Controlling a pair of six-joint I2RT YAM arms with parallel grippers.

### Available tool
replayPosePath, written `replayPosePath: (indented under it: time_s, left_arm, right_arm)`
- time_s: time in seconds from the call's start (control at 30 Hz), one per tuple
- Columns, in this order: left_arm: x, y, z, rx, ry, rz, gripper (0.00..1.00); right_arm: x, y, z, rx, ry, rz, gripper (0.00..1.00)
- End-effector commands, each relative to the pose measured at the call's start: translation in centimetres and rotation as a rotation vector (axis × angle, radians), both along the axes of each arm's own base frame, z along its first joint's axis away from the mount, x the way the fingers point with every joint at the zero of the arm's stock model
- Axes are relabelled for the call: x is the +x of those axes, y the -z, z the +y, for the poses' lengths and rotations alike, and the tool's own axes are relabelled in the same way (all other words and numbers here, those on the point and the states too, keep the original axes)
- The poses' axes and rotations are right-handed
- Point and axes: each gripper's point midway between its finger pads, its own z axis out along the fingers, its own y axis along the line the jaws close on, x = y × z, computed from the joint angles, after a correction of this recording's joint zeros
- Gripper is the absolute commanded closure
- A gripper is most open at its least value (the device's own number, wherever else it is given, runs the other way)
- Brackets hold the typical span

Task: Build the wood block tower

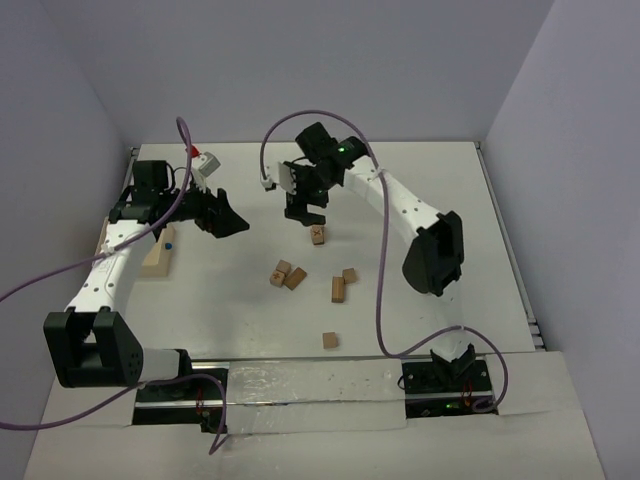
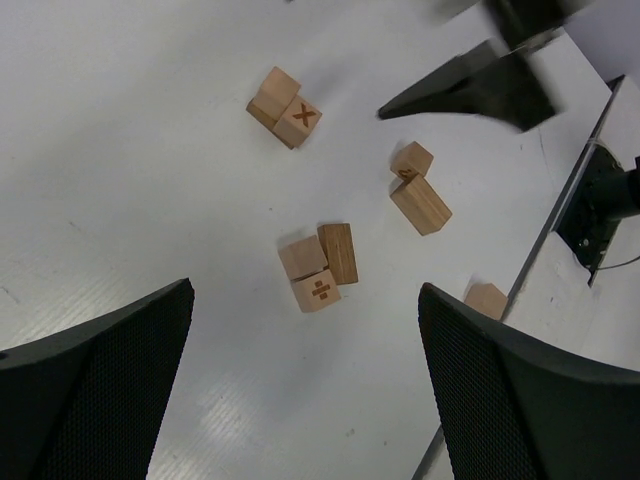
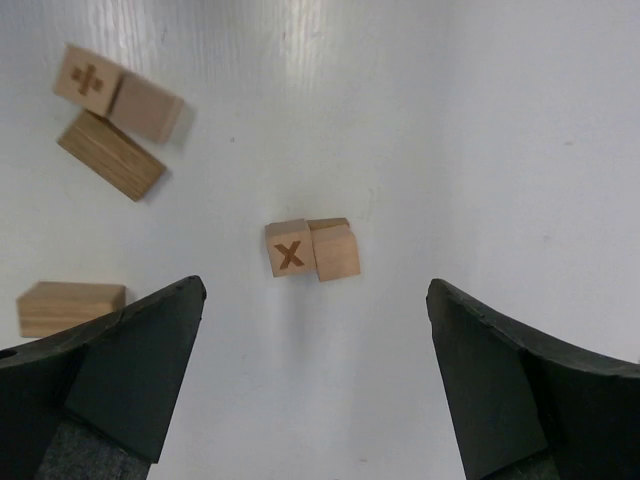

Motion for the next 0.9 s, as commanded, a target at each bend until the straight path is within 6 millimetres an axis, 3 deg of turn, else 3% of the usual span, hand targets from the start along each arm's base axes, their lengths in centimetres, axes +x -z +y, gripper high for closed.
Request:
replayPosePath:
  time_s: [0.0, 0.03, 0.13, 0.17, 0.23, 0.37, 0.47, 0.6, 0.87]
  left_arm:
    - [1.8, -0.5, -0.3, 0.007, -0.110, -0.054, 0.04]
    - [2.0, 0.2, -0.5, 0.032, -0.127, -0.050, 0.08]
    - [2.7, 2.3, -0.7, 0.125, -0.196, -0.052, 0.22]
    - [2.6, 3.2, -1.7, 0.147, -0.195, -0.044, 0.27]
    - [3.1, 4.1, -2.4, 0.176, -0.216, -0.042, 0.43]
    - [3.9, 6.6, -4.6, 0.197, -0.257, 0.057, 0.78]
    - [4.4, 8.6, -6.2, 0.202, -0.288, 0.152, 0.95]
    - [5.2, 10.8, -8.1, 0.207, -0.365, 0.266, 1.00]
    - [6.2, 14.3, -11.3, 0.260, -0.441, 0.375, 1.00]
  right_arm:
    - [0.4, -8.6, -0.1, 0.257, 0.283, -0.053, 0.00]
    - [0.6, -7.7, -0.6, 0.254, 0.346, -0.031, 0.01]
    - [1.8, -7.7, -2.3, 0.293, 0.509, 0.011, 0.05]
    - [2.1, -7.2, -3.3, 0.312, 0.615, 0.067, 0.07]
    - [3.3, -6.9, -5.3, 0.347, 0.745, 0.103, 0.10]
    - [4.6, -3.8, -8.8, 0.352, 1.017, 0.148, 0.10]
    - [5.9, -2.6, -10.8, 0.365, 1.216, 0.091, 0.10]
    - [6.2, 0.3, -12.2, 0.340, 1.334, 0.072, 0.13]
    - [7.0, 5.0, -11.6, 0.294, 1.390, 0.136, 0.20]
